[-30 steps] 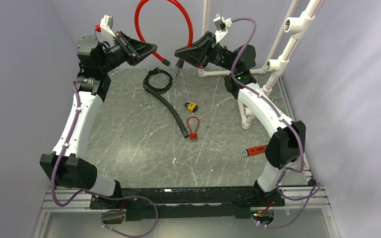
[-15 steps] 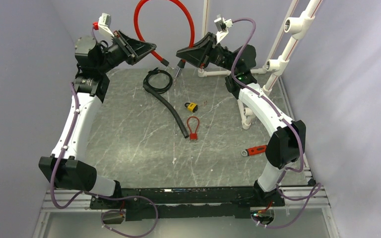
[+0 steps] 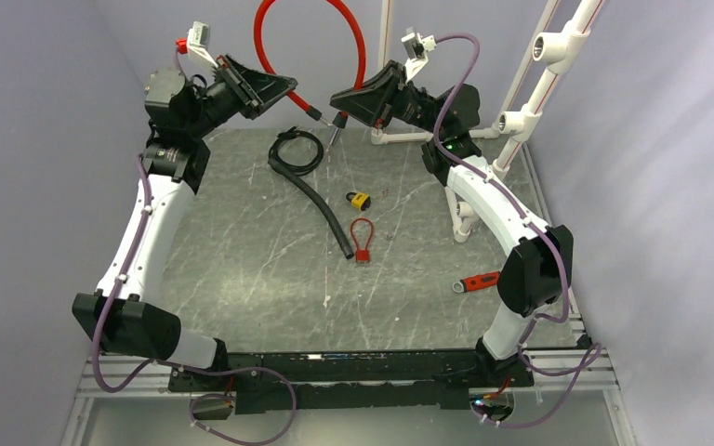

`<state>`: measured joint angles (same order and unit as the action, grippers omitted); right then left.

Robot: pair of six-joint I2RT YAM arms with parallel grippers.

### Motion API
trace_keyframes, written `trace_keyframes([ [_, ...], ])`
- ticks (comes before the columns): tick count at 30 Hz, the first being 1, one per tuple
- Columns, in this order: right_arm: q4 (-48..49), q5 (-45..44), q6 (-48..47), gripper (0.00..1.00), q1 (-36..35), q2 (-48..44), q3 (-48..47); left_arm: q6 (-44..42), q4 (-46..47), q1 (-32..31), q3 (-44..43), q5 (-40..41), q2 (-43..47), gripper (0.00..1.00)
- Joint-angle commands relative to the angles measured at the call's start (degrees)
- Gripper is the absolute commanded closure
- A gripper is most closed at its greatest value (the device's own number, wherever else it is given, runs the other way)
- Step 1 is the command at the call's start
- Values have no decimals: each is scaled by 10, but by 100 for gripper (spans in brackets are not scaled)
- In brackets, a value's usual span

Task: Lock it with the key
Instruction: Lock the lock.

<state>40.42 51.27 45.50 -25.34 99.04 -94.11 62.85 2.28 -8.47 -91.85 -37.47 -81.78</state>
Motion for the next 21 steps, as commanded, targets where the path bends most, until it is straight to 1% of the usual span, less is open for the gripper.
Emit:
trace_keyframes([
  [1, 50, -6, -3, 100, -7, -22, -7, 10, 41, -15, -11, 0, -1, 100],
  [5, 44, -8, -6, 100, -6, -20, -11, 11, 47, -21, -6, -13, 4, 100],
  [14, 38, -12, -11, 100, -6, -8, -25, 20, 92, -24, -5, -51, 1, 100],
  [17, 38, -11, -12, 100, -3, -5, -29, 4, 104, -24, -4, -59, 7, 100],
  [19, 38, -9, -13, 100, -2, -8, -25, -17, 96, -12, 1, -46, 18, 100],
  [21, 40, -6, -13, 100, -2, -14, -18, -26, 75, 13, 6, -26, 26, 100],
])
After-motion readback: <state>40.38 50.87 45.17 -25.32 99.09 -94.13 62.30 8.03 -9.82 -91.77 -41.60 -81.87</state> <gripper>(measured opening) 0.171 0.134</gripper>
